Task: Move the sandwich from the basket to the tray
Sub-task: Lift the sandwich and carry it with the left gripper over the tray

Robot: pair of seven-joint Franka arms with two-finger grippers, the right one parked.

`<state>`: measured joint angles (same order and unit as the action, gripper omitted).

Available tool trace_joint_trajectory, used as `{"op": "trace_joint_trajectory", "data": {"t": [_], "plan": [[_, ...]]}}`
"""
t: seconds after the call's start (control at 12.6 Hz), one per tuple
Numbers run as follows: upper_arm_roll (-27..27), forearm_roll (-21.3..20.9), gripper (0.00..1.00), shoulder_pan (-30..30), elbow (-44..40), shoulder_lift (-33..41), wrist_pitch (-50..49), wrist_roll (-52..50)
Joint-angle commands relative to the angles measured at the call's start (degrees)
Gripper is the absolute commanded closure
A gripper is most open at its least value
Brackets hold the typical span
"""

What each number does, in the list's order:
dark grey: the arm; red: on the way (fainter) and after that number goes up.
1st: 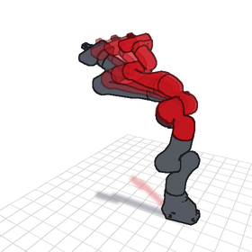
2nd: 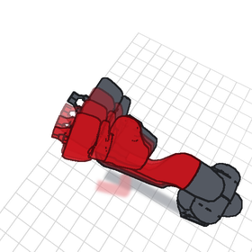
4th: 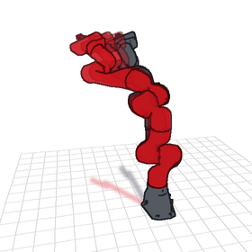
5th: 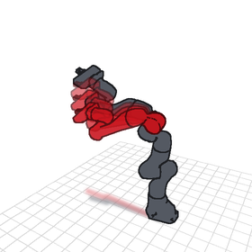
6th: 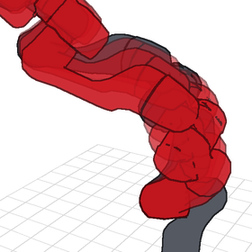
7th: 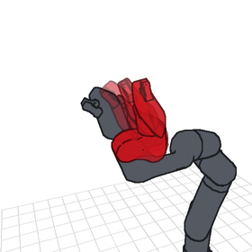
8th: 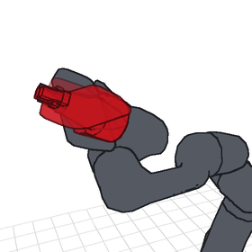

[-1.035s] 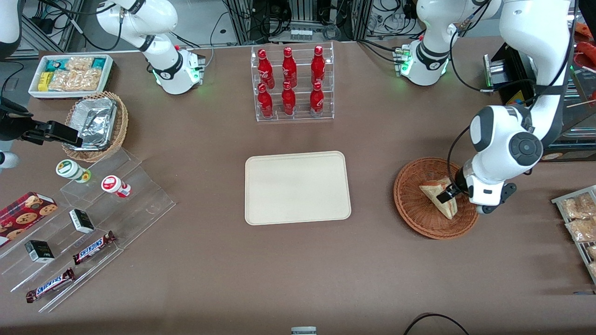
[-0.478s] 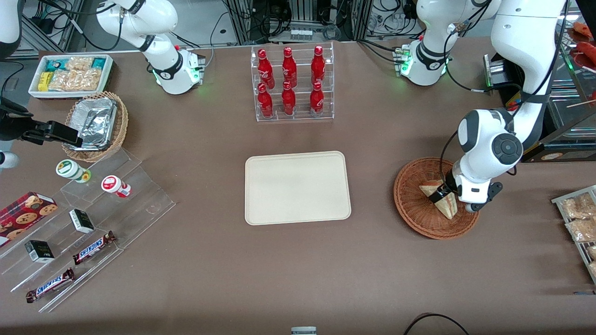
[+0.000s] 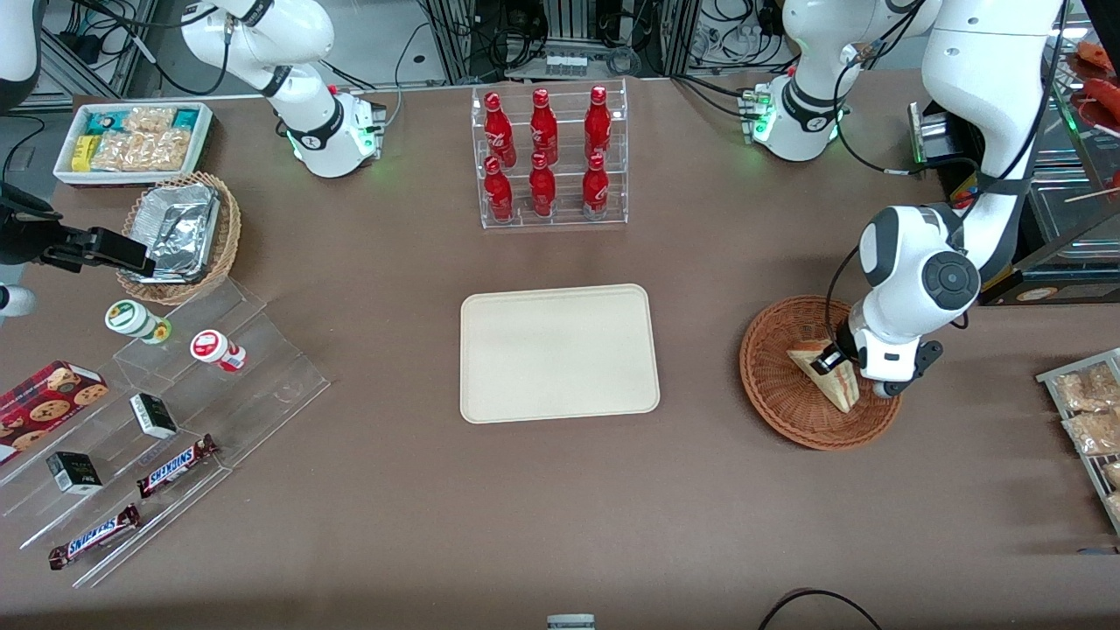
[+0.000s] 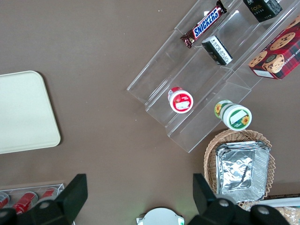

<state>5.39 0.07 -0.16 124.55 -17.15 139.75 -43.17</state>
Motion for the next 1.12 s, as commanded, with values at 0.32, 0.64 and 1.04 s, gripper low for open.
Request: {"op": "trace_joint_trajectory", "data": {"t": [0.32,0.64,1.04], "plan": [[0.15,-4.82,1.0,-9.4,-14.22,1.34,-20.03,-0.43],[0.15,-4.29,1.0,-20.21,-20.03,-3.49,-20.84,-1.74],[0.15,-2.81,1.0,-32.07,-40.56,-19.19,-27.85,-3.14]]}}
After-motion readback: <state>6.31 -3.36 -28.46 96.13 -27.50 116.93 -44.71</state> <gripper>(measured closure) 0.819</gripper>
